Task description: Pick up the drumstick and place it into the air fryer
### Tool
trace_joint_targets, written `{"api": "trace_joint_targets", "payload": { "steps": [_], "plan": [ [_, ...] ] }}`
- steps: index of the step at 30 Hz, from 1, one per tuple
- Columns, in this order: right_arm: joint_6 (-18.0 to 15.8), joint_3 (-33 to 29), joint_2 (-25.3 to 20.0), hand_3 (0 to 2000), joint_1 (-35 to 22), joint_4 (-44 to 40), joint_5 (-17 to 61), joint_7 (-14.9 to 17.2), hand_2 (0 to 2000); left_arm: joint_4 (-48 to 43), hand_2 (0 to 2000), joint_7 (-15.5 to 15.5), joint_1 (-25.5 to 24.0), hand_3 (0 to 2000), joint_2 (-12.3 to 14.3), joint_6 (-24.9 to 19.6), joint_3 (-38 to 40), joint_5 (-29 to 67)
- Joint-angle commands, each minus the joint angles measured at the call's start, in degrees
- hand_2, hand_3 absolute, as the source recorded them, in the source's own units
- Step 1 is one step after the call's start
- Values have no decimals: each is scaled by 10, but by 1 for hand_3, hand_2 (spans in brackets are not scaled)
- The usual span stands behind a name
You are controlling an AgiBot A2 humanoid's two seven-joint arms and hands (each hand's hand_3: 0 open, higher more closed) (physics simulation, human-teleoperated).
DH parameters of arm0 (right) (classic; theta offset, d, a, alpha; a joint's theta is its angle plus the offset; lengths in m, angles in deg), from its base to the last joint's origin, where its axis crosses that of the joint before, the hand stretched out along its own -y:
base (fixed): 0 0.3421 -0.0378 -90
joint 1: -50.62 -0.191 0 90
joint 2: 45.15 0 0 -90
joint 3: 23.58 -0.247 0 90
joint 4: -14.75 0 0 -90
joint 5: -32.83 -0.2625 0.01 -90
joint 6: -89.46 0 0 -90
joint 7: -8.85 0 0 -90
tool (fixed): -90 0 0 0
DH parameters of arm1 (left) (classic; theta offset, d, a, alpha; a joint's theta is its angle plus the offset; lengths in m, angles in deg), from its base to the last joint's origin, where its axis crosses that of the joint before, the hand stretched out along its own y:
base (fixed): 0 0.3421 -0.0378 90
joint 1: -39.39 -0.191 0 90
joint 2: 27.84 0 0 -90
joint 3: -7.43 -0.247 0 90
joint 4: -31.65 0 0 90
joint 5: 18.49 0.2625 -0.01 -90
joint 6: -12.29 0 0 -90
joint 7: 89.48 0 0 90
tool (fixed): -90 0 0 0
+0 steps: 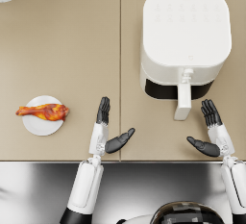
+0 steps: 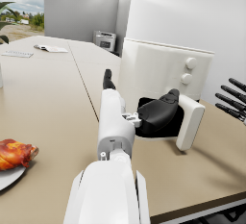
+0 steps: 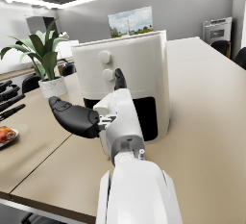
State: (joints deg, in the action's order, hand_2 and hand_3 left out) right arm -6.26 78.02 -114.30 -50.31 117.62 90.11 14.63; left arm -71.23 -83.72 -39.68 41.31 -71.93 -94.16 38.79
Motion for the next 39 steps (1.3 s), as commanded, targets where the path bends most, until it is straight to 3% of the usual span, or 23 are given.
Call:
{"api": "trace_joint_targets", "payload": {
  "steps": [1, 18, 21, 27, 33, 39],
  "plan": [
    [0, 0, 0, 0, 0, 0, 0, 0, 0, 0, 0, 0, 0, 0, 0, 0, 0, 0],
    [0, 17, -1, 0, -1, -9, 0, 0, 0, 9, 0, 0, 1, 0, 1, 0, -17, 0],
    [36, -5, -5, 0, 1, 25, 0, -37, 0, -40, 0, -36, -13, 0, -1, -36, 23, 0],
    [54, -5, -3, 0, 27, 15, 0, -55, 0, -41, 0, -55, -24, 0, 5, -55, 75, 0],
    [57, 0, -22, 0, 10, -17, 146, -57, 0, -50, 0, -57, -34, 0, 11, -57, 116, 153],
    [57, 5, -35, 0, 1, -40, 186, -58, 0, -56, 0, -58, -36, 0, 17, -58, 176, 307]
  ]
}}
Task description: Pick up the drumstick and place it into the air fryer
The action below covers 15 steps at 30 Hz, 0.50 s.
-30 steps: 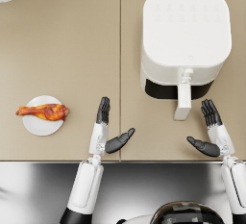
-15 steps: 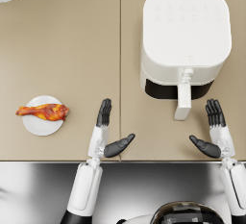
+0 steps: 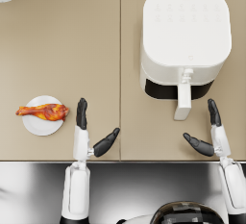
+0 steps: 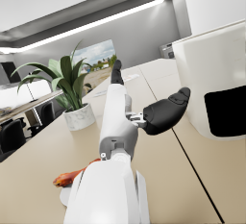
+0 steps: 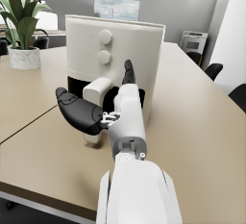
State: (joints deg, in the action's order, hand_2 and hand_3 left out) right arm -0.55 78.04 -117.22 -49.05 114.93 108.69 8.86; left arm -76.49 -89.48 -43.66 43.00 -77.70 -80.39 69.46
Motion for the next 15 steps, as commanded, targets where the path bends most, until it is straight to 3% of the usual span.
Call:
{"api": "trace_joint_targets", "payload": {
  "steps": [1, 12, 13, 15],
  "plan": [
    [0, 8, -7, 0, -10, -18, 2, 0, 0, 2, 0, 0, 6, 0, 0, 0, 47, 26],
    [0, -4, -18, 0, -2, -21, 6, 0, 0, 35, 0, 0, 44, 0, -9, -3, 144, 310],
    [0, -5, -19, 0, -2, -21, 6, 0, 0, 37, 0, -5, 48, 0, -11, -26, 150, 336],
    [0, -7, -22, 0, -1, -21, 6, 0, 0, 52, 0, -55, 59, 0, -16, -114, 170, 388]
  ]
}}
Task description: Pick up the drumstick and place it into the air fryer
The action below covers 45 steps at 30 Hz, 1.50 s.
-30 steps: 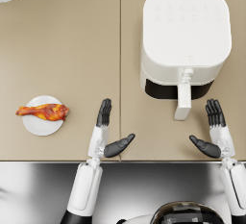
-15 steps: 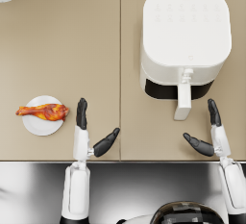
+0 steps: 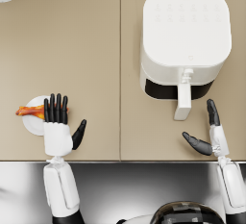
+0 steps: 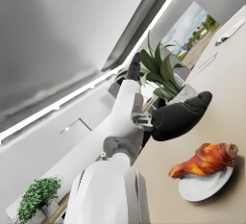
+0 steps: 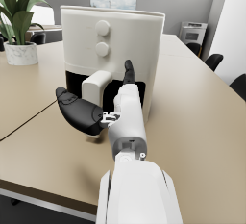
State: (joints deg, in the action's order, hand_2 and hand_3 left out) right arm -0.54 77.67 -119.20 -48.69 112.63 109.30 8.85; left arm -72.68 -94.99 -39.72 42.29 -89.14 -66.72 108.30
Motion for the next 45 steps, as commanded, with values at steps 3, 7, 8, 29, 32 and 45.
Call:
{"api": "trace_joint_targets", "payload": {
  "steps": [3, 7, 8, 29, 32, 45],
  "plan": [
    [0, -6, -6, 0, -4, 2, 0, 0, 0, 27, 0, -47, 33, 0, -17, -79, 50, 78],
    [0, -10, -10, 0, -2, 1, 0, 0, 0, 61, 0, -66, 50, 0, -24, -120, 51, 182],
    [0, -6, -11, 0, -3, 0, 0, 0, 0, 69, 0, -68, 51, 0, -24, -124, 49, 208],
    [0, -19, -38, 0, -8, -11, 0, 0, 0, 267, 0, -74, 119, 0, -24, -139, -23, 523],
    [0, -22, -42, 0, -9, -8, 0, 0, 0, 313, 0, -73, 130, 0, -22, -138, -25, 524],
    [0, -28, -56, 0, -14, -5, 0, 0, 0, 450, 2000, -68, 182, 980, -27, -102, -55, 525]
  ]
}}
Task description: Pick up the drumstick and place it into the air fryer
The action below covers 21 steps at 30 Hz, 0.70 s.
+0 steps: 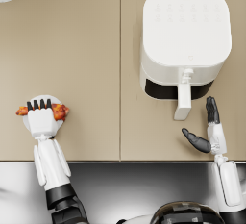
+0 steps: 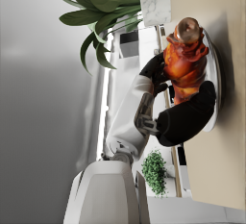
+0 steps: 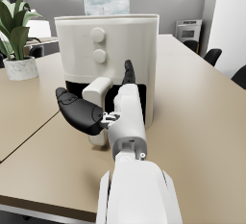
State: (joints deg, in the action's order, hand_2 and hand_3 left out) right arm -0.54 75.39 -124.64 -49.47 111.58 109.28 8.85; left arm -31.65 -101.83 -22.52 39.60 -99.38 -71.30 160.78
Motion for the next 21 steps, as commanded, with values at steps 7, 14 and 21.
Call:
{"api": "trace_joint_targets", "payload": {
  "steps": [7, 14, 21],
  "plan": [
    [0, -6, -9, 0, -8, 3, 0, 0, 0, 2, 2000, 8, 5, 2000, -3, 100, -21, 0],
    [0, 18, -24, 0, -34, -60, 0, 0, 0, -200, 2000, 103, -39, 2000, 8, 188, -4, -1],
    [0, 42, -38, 0, -58, -138, 0, 0, 0, -299, 2000, 117, -44, 2000, 11, 197, -11, -1]
  ]
}}
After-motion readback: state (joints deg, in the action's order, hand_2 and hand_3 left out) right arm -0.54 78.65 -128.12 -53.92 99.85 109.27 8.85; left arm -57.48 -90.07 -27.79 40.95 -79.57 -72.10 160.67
